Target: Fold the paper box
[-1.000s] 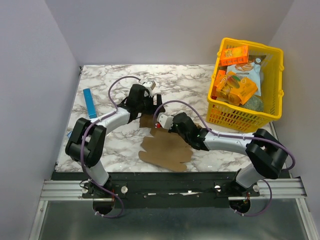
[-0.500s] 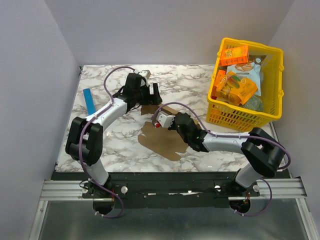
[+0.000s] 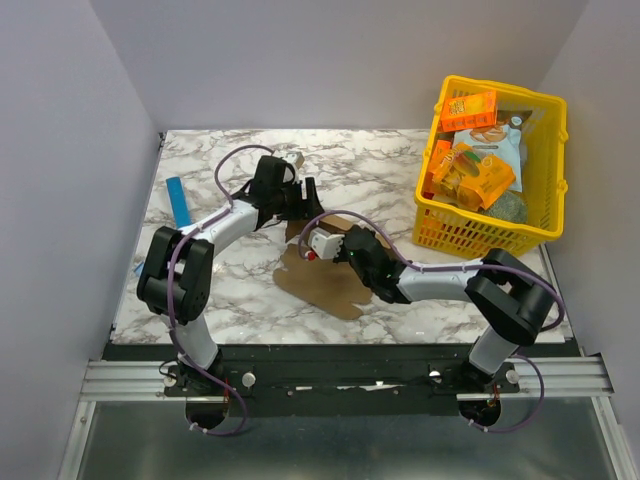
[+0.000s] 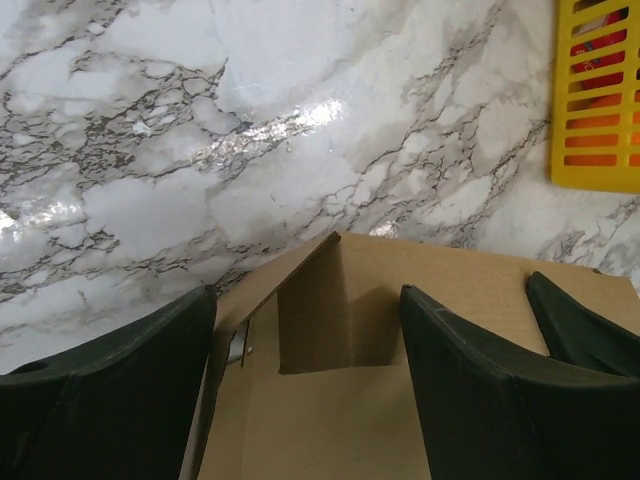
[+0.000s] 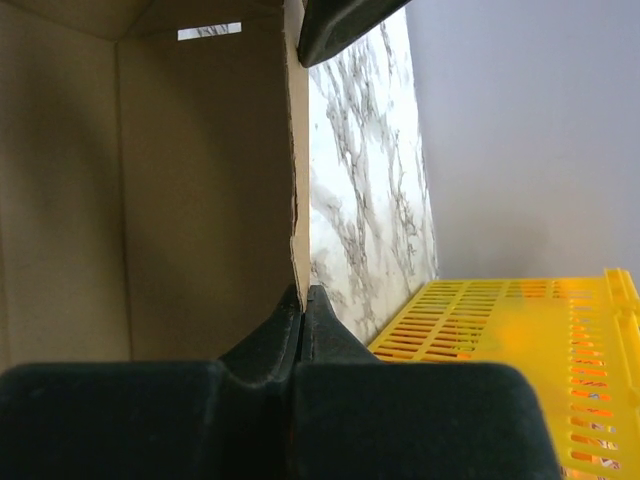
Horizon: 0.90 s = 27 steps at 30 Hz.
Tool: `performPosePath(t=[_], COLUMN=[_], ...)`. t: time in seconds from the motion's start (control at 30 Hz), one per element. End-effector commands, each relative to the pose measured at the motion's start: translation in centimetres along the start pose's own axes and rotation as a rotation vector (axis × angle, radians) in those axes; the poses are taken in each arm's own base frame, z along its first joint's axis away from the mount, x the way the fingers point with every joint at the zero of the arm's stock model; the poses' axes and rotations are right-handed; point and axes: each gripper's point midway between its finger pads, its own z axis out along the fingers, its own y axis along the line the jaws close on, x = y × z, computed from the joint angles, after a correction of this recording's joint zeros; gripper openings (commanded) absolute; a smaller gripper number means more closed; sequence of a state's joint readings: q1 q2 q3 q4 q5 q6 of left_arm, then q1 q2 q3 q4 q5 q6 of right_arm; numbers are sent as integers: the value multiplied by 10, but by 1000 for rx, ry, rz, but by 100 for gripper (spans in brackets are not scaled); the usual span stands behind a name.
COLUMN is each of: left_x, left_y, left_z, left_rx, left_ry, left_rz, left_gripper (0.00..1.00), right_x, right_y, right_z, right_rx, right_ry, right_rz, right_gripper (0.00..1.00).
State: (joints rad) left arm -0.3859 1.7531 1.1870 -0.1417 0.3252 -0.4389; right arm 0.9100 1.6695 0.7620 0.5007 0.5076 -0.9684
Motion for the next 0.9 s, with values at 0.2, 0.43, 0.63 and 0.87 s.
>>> performPosePath(t=[0.2, 0.43, 0.63, 0.87], left_x=[31, 34, 15, 6], left_y=[5, -2, -10, -9], left_z=[9, 4, -10, -29], left_rx=[52, 97, 100, 104], left_ry=[37, 6, -68, -121], left_rz=[-47, -49, -30, -25], left_gripper=[59, 52, 84, 94], right_x=[-13, -11, -10, -10], right_y=[-3, -2, 6, 16], right_z=[-1, -6, -6, -9], right_rx=[-9, -32, -63, -118], right_ry=[-35, -18, -18, -26], right_rz=[133, 183, 185, 203], right_gripper=[27, 29, 6, 1])
